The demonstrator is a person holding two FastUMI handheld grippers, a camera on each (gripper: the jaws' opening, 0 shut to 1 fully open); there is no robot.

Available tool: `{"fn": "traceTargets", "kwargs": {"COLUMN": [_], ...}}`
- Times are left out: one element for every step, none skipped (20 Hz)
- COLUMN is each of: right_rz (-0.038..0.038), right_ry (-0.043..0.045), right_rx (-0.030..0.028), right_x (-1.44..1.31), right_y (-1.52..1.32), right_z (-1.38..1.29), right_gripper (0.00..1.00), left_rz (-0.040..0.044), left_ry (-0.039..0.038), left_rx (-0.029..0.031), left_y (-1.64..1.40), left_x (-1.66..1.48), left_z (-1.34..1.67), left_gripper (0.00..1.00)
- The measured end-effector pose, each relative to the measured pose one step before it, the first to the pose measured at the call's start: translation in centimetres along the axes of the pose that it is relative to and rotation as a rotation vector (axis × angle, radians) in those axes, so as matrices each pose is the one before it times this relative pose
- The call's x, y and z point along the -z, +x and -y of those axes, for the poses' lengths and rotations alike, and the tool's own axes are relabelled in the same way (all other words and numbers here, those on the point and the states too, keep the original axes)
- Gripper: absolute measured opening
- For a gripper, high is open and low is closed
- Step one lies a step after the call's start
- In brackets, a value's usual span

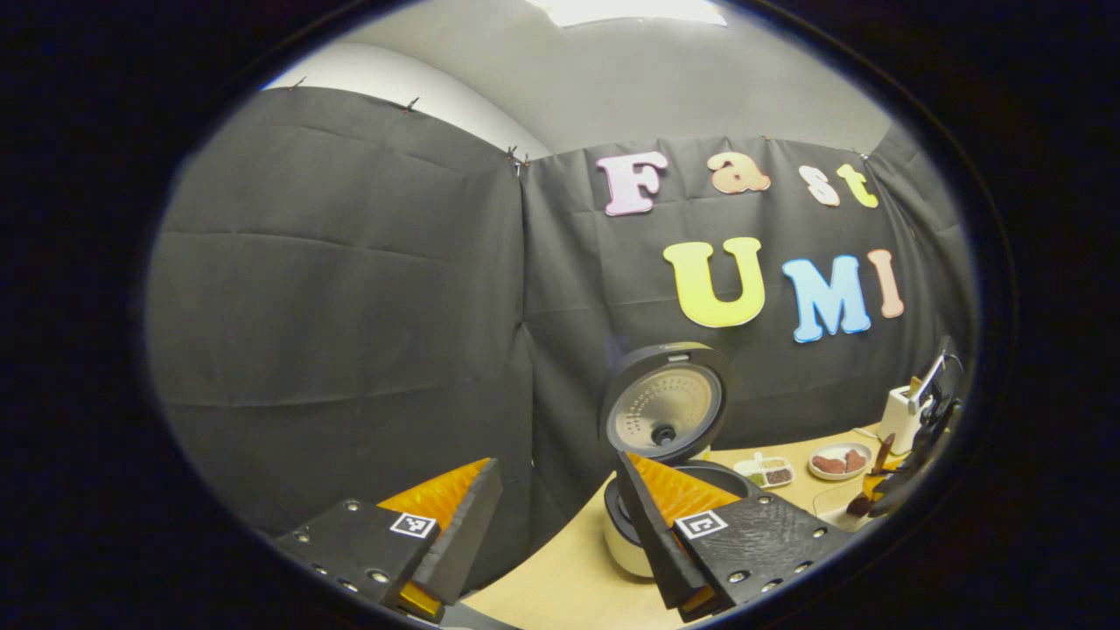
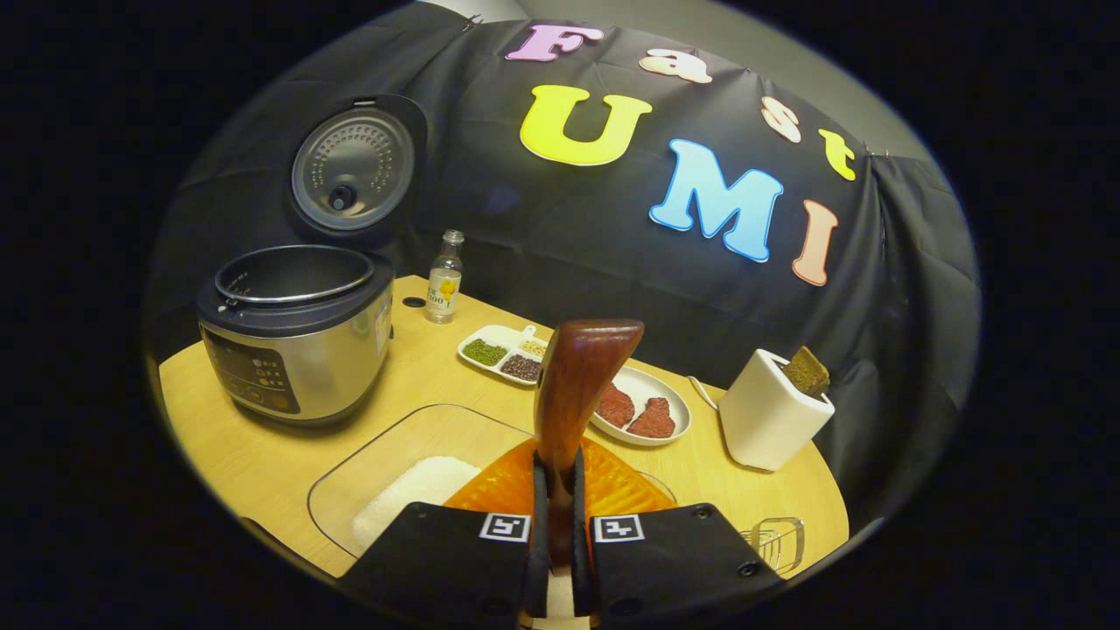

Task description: Close the left gripper, press the button to open the rice cooker; take a wooden spoon from the chopstick holder with the right hand, scoop a spoonful of rice and pour it into the rice cooker, then put the wooden spoon back into the chopstick holder.

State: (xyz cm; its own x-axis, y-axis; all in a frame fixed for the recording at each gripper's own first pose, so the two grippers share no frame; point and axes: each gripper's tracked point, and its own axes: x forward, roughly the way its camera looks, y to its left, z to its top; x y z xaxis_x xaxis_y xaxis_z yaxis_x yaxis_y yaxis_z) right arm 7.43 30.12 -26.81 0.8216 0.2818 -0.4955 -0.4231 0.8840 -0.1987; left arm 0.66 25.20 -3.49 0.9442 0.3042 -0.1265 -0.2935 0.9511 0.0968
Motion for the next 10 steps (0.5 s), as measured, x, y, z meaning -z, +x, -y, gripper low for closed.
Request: {"fn": "traceTargets", "kwargs": {"right_rz": [-0.00259, -0.00556, -0.00496, -0.00674, -0.00589, -0.00812, -0.00811, -0.00822, -0.00745, -0.00932], "right_ry": [0.00617, 0.01261, 0.02032, 0.02177, 0.0253, 0.02929, 0.03658, 0.04495, 0.05155, 0.06143], "right_rx": [-0.01492, -0.01587, -0.01917, -0.02, -0.0206, -0.02339, -0.02384, -0.02018, -0.01724, -0.01474], "right_x": [0.079, 0.114, 0.135, 0.139, 0.043, 0.138, 0.084, 0.044, -0.015, -0.037], "right_y": [-0.13, -0.053, -0.183, 0.01, -0.137, -0.184, -0.014, 0.045, -0.164, -0.115], "right_z": [-0.741, -0.656, -0.701, -0.721, -0.602, -0.504, -0.405, -0.119, 0.088, 0.232], "right_gripper": [0.12, 0.11, 0.13, 0.11, 0.13, 0.13, 0.13, 0.13, 0.13, 0.13], "left_rz": [0.00094, 0.00132, 0.0016, 0.00238, 0.00212, 0.00159, 0.00153, 0.00073, 0.00046, 0.00036], "left_ry": [-0.00077, -0.00117, -0.00048, 0.00108, 0.00185, 0.00111, -0.00084, -0.00222, -0.00222, -0.00125], "left_rx": [-0.00045, -0.00026, 0.00031, -0.00063, -0.00079, -0.00101, -0.00023, 0.00007, 0.00054, 0.00132], "left_y": [-0.057, -0.021, -0.063, -0.134, -0.143, -0.077, -0.12, -0.081, 0.07, 0.004], "left_x": [0.08, -0.143, -0.007, -0.047, 0.032, -0.136, -0.123, -0.085, 0.04, -0.055], "left_z": [-0.045, -0.02, -0.03, -0.025, 0.037, -0.036, -0.112, -0.11, -0.002, 0.124], "left_gripper": [0.8, 0.8, 0.8, 0.8, 0.8, 0.8, 0.8, 0.8, 0.8, 0.8]}}
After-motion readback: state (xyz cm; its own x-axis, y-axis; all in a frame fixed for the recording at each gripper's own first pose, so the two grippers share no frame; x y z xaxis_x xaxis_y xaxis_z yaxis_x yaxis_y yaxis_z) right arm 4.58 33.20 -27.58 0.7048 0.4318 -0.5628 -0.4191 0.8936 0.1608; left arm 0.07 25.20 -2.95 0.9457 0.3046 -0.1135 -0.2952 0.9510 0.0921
